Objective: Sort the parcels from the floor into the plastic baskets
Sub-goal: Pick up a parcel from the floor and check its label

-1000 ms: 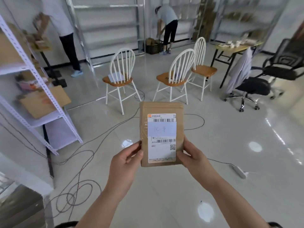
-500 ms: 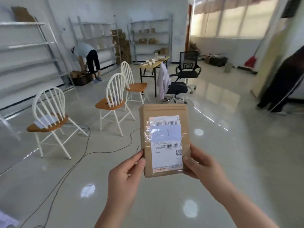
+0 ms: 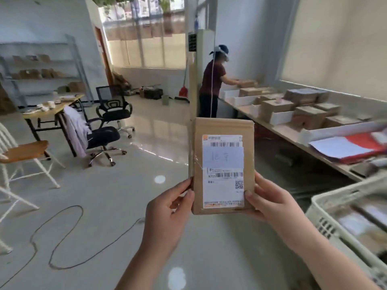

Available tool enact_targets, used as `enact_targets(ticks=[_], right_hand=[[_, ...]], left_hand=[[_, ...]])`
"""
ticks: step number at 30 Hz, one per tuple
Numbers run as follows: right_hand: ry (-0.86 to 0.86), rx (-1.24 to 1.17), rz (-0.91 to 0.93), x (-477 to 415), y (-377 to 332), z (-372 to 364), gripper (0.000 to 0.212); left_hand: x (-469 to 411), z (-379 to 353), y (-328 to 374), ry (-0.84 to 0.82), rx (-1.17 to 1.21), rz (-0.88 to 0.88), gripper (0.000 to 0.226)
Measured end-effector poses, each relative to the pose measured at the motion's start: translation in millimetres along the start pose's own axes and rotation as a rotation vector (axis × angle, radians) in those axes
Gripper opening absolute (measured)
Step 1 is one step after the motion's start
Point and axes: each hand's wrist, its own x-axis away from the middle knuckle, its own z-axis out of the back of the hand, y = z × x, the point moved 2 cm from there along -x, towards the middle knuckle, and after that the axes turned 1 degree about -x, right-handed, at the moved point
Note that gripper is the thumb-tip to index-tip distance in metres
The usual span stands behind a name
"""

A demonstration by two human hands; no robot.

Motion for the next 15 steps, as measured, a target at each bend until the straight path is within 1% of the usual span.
enact_targets(ticks=[4, 8, 15], right_hand=[[0.161, -0.028, -0.015, 12.3, -1.6, 65.7, 0.051], [0.313, -0.022, -0.018, 28.7, -4.2, 112.7, 0.05], [0.605, 0.006, 0.019, 45.2, -19.3, 153.5, 0.051]], left_hand=[[-19.8, -70.5, 4.1, -0.161, 0.019, -0.035, 0.042], [-38.7, -127.2, 9.3, -0.297, 0.069, -0.078, 0.039], [-78.3, -199.8, 21.5, -0.545, 0.21, -0.103, 0.034]])
